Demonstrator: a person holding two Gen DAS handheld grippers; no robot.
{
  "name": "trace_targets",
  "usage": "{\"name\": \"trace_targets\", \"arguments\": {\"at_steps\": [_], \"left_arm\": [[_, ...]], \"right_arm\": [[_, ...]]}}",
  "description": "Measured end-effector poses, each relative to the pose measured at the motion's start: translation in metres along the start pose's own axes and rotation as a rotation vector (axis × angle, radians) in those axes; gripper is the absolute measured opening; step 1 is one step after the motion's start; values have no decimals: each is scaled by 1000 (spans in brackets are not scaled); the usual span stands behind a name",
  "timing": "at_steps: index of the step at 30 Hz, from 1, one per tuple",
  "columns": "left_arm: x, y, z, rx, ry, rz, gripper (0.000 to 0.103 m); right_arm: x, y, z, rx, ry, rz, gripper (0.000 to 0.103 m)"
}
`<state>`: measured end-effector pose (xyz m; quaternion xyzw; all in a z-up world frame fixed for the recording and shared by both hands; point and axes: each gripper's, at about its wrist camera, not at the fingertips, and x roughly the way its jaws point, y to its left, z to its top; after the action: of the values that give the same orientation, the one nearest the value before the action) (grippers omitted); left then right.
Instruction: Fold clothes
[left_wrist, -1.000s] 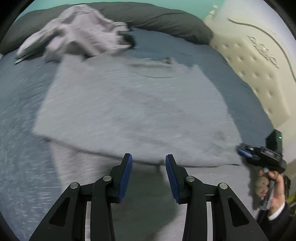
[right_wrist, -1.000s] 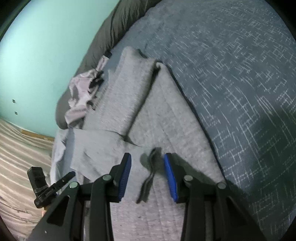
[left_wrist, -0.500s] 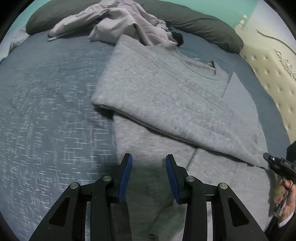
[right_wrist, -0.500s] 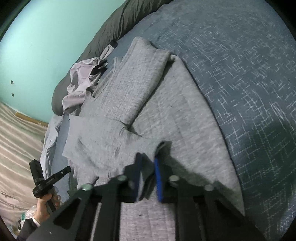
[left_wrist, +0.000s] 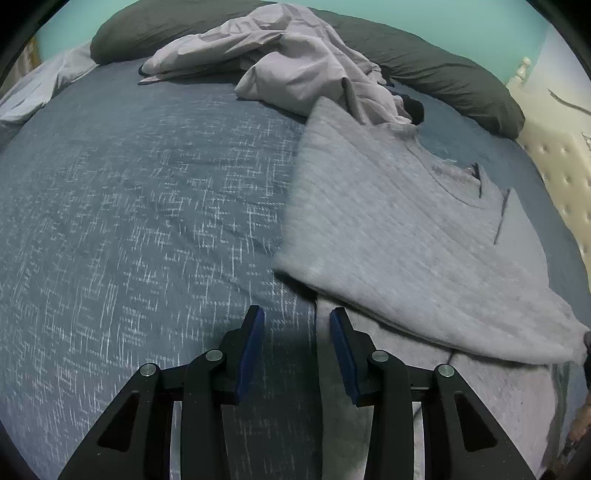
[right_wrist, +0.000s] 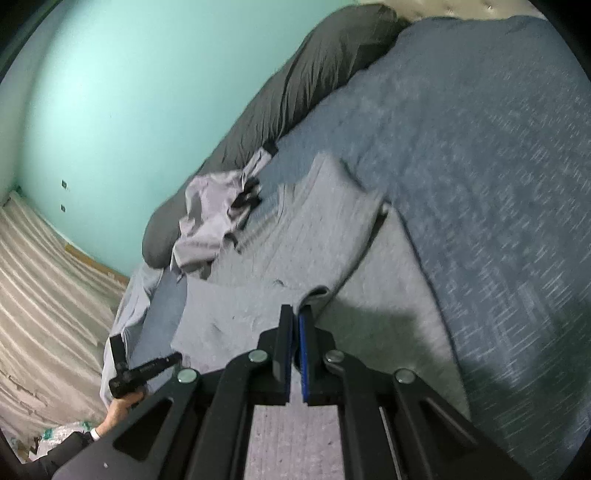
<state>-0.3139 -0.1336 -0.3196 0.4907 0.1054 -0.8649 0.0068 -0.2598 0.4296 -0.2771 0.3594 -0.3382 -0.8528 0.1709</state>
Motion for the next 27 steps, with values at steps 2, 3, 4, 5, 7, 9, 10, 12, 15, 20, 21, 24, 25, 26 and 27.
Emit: {"name": "trace_targets", "arguments": {"at_steps": [2,3,4,5,7,9,10,12,15,20,21,24,25,26,27], "left_arm": [[4,-3,4,14,1,12,41],[8,-5,7,22,1,17,41],[10,-6,10,31,1,23,41],[12,-8,12,41,1,27,41],[14,-9,13,57,5,33,41],[17,-11,16,73,8,42,41],[18,-12,17,79,6,45,41],[19,-14,19,90,3,45,41],[21,-18,22,125,3,57,41],[19,-27,25,184,-21,88,22],[18,-28,26,190,-30,96,16],[11,-29,26,196,-66,122,8],[13,-27,26,187,-59,122,8],[15,-25,25,176,-50,120,8],[17,-23,25,166,-40,118,8]], "right_arm": [[-2,-8,0,23,-2,-9,3],[-2,-12,0,39,-3,-14,3],[-4,-16,0,52,-5,-19,3],[-6,-18,0,57,-11,-26,3],[-10,-22,0,67,-24,-40,3],[-15,-24,1,67,-44,-53,3],[-19,-24,2,64,-55,-58,3],[-23,-25,3,66,-70,-67,3],[-28,-32,4,88,-96,-89,3],[-22,-40,2,116,-68,-84,3],[-21,-41,1,120,-63,-87,3],[-21,-44,1,135,-60,-110,3],[-22,-45,1,141,-61,-119,3],[-22,-46,0,144,-59,-128,3],[-20,-46,-1,142,-48,-141,3]]}}
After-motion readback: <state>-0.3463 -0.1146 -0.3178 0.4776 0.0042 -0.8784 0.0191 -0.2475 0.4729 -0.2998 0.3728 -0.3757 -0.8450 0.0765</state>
